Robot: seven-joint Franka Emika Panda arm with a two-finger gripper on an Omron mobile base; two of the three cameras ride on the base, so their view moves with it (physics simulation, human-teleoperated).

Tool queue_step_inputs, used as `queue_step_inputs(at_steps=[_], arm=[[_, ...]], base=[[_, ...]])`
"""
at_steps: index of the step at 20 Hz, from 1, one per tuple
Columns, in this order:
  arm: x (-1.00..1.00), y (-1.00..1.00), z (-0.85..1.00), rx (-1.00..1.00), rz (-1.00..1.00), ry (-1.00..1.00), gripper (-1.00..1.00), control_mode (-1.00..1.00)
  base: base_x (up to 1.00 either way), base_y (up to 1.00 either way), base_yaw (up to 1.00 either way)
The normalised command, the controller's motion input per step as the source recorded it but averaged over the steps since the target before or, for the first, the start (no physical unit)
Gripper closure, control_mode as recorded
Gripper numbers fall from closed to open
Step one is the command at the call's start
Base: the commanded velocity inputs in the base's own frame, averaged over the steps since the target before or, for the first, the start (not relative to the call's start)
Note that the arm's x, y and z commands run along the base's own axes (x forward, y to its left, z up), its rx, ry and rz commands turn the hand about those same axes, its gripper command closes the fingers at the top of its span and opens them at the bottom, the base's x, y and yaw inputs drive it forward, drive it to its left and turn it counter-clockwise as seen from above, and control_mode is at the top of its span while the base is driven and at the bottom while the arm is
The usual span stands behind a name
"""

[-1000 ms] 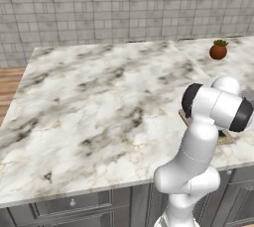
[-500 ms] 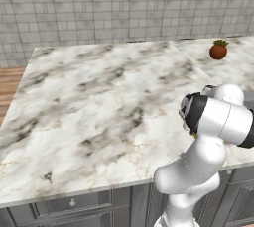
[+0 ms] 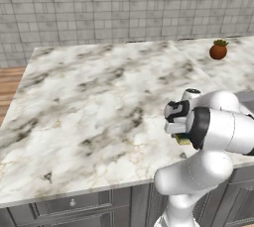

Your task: Pick up the sponge from the counter and clean the cutting board by briefly scrubbing or pressing down on the cutting board. Once finished, release the sponge.

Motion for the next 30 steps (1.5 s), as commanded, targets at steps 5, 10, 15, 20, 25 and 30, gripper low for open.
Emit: queue_step_inputs(at_steps=[5, 10, 15, 20, 25, 30], arm=[[0.25, 0.17, -0.15, 0.0, 0.0, 0.0, 1.0, -1.0], [0.2, 0.01, -0.01, 0.0, 0.0, 0.0, -1.0, -1.0], [0.0, 0.01, 0.0, 0.0, 0.0, 0.0, -1.0, -1.0], [0.0, 0.0, 0.03, 0.0, 0.0, 0.0, -1.0, -1.0], [-0.01, 0.0, 0.4, 0.0, 0.0, 0.0, -1.0, -1.0], [-0.41, 0.0, 0.89, 0.0, 0.0, -0.01, -1.0, -1.0]], base=[[0.0, 0.0, 0.0], [0.0, 0.0, 0.0], [0.0, 0.0, 0.0], [0.0, 0.0, 0.0], [0.0, 0.0, 0.0], [0.0, 0.0, 0.0]])
